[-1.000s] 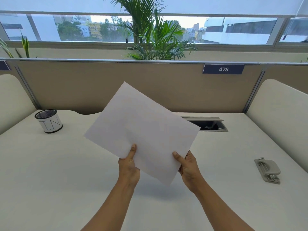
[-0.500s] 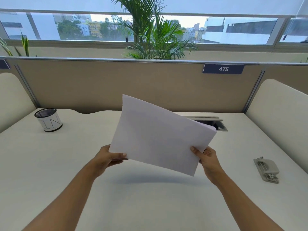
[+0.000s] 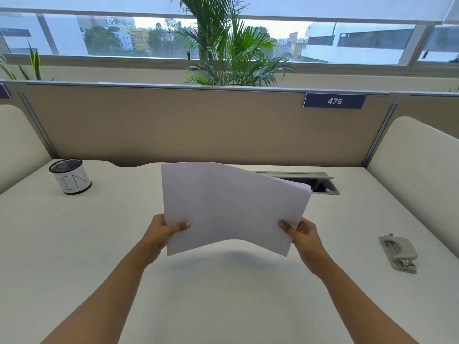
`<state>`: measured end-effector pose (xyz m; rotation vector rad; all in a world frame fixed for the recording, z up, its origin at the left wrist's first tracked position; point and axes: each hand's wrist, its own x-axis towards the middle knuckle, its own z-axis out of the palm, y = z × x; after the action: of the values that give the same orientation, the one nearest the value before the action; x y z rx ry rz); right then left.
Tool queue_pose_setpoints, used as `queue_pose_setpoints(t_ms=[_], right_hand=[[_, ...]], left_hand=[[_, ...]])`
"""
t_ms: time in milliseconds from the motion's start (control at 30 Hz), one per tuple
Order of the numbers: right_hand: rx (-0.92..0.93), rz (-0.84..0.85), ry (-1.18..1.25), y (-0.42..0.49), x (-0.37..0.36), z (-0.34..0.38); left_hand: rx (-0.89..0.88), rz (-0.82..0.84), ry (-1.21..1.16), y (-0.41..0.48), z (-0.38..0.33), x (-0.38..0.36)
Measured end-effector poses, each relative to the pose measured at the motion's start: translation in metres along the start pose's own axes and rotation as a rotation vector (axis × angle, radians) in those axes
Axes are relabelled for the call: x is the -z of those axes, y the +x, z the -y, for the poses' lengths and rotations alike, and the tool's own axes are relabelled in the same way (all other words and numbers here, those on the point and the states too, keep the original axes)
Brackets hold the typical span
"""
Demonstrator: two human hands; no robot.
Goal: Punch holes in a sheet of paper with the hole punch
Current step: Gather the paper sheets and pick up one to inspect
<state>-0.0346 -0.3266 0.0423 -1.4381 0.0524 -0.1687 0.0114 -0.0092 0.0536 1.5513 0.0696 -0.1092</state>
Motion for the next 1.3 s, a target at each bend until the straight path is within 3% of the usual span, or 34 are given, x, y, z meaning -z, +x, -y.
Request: queue_pose_setpoints(t_ms=[167,1300], right_hand=[[0.014,-0.033,-0.003,0.002,-0.004,0.002],[-0.107,-0.049,-0.049,-0.004,0.005,-0.011]], left_hand=[[-0.061,-0.055,-0.027,0.001,0.0,-0.004],[-0.064,0.003,-0.073,-0.006,0.012,-0.002]])
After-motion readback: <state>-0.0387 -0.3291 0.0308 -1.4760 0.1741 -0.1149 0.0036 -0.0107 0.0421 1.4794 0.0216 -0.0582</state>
